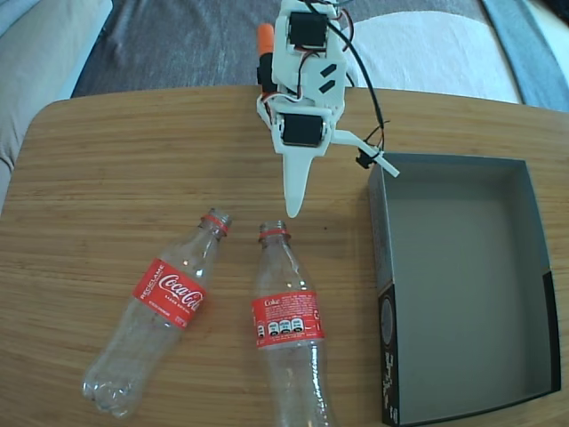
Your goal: Grasp the bottles and put them in the box.
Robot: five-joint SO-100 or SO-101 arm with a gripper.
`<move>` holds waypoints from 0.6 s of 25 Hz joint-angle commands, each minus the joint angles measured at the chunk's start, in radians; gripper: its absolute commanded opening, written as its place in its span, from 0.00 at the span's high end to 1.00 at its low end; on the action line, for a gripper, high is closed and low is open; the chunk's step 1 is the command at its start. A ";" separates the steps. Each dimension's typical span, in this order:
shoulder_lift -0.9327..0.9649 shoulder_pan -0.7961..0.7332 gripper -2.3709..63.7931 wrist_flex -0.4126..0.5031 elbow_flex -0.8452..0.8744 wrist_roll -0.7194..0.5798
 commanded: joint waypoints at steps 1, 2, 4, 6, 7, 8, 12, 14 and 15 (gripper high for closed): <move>0.009 -0.020 0.78 -0.012 -0.009 -0.005; 0.009 -0.026 0.78 -0.012 -0.009 -0.005; 0.009 -0.052 0.78 -0.012 -0.009 -0.005; 0.009 -0.081 0.78 -0.012 -0.009 -0.005; 0.009 -0.092 0.78 -0.012 -0.011 -0.005; 0.009 -0.104 0.78 -0.006 -0.018 -0.005; 0.008 -0.117 0.78 0.003 -0.043 -0.005; 0.006 -0.110 0.78 0.012 -0.064 -0.005; -0.005 -0.110 0.78 0.014 -0.087 -0.005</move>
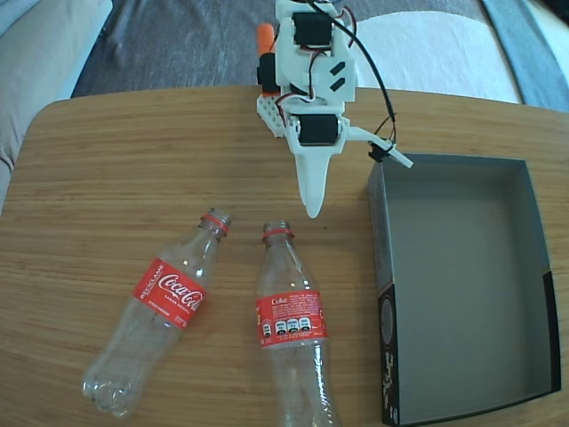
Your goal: Grasp the bottles and put them in the box.
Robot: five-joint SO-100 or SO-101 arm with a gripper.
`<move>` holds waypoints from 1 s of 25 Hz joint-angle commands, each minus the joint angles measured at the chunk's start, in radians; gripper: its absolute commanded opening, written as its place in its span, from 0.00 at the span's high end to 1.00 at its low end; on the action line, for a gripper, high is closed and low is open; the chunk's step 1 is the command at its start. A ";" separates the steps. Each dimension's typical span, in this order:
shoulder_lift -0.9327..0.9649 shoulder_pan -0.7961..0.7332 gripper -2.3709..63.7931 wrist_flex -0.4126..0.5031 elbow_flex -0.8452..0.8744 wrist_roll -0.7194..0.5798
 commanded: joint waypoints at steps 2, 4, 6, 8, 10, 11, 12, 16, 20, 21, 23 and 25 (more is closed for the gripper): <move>-0.055 -0.005 0.78 0.003 -0.130 -0.003; -0.118 0.005 0.78 0.003 -0.167 -0.003; -0.196 0.017 0.78 0.002 -0.222 -0.002; -0.281 0.044 0.78 -0.009 -0.302 0.003; -0.364 0.074 0.78 -0.011 -0.400 -0.005; -0.405 0.091 0.78 -0.011 -0.448 -0.005; -0.448 0.109 0.78 -0.009 -0.497 -0.006; -0.607 0.183 0.78 0.035 -0.664 -0.127; -0.721 0.216 0.78 0.124 -0.807 -0.313; -0.742 0.212 0.78 0.152 -0.839 -0.370; -0.779 0.206 0.78 0.219 -0.910 -0.508; -0.818 0.206 0.78 0.279 -0.976 -0.661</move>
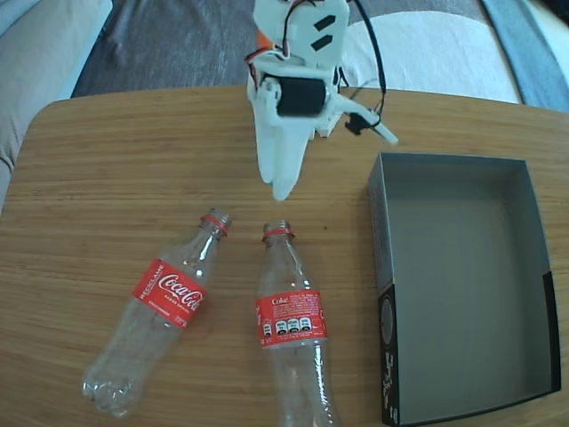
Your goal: Grasp the bottles and put them in the box.
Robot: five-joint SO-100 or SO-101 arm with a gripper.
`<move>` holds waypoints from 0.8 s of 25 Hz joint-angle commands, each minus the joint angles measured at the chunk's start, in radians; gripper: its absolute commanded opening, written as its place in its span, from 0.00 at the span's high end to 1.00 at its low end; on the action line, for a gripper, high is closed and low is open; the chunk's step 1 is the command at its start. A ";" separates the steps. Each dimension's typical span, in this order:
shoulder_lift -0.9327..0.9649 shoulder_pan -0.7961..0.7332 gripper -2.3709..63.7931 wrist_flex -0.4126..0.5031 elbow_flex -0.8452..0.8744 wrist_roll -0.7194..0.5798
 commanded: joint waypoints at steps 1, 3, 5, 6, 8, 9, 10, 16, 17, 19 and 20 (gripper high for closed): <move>-0.051 0.003 0.78 0.083 -0.146 -0.230; -0.089 0.003 0.77 0.172 -0.204 -0.357; -0.120 0.002 0.72 0.239 -0.249 -0.439; -0.132 0.002 0.66 0.253 -0.262 -0.456; -0.147 0.003 0.51 0.256 -0.278 -0.463; -0.152 0.006 0.43 0.256 -0.287 -0.463; -0.152 0.006 0.36 0.256 -0.293 -0.463; -0.170 0.012 0.19 0.258 -0.281 -0.603; -0.192 0.014 0.19 0.259 -0.285 -0.630; -0.258 0.014 0.19 0.259 -0.307 -0.684; -0.299 0.014 0.19 0.258 -0.324 -0.701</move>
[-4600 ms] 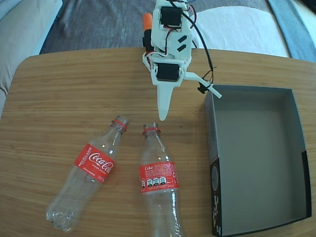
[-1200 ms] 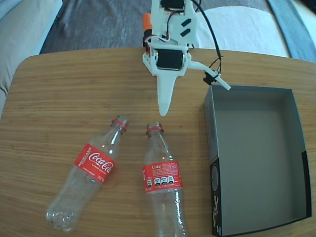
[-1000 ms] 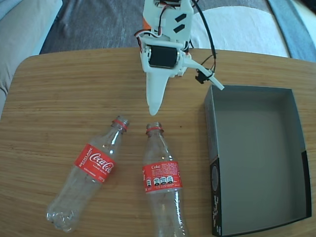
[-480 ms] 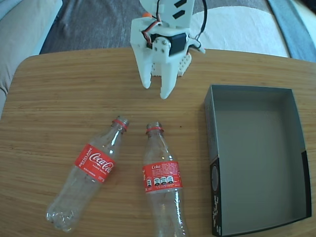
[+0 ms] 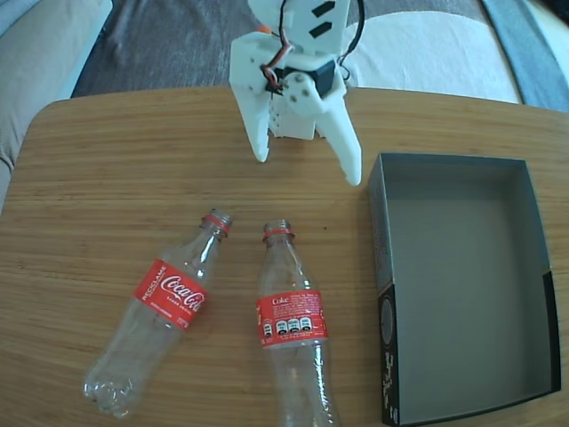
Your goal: Grasp the bottles and put them in the box.
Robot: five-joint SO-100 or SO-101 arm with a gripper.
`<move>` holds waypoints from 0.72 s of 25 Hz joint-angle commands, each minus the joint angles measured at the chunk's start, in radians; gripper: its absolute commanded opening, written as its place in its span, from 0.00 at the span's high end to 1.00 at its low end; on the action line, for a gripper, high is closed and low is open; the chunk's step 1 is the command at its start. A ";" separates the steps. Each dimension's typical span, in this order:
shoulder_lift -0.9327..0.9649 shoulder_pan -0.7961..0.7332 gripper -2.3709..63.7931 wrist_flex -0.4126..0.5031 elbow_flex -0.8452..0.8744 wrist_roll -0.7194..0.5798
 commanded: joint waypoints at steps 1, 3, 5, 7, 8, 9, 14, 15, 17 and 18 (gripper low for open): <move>-0.104 0.000 0.19 -0.006 -0.087 -0.041; -0.206 -0.002 0.19 -0.006 -0.141 -0.035; -0.288 0.000 0.19 0.002 -0.198 -0.035; -0.351 0.000 0.19 0.002 -0.238 -0.035; -0.382 0.002 0.19 0.002 -0.255 -0.035; -0.410 0.006 0.19 0.002 -0.268 -0.035; -0.462 0.009 0.19 0.005 -0.278 -0.048; -0.462 0.006 0.19 0.012 -0.270 -0.049; -0.460 -0.003 0.19 0.048 -0.245 -0.078; -0.459 -0.015 0.19 0.052 -0.213 -0.112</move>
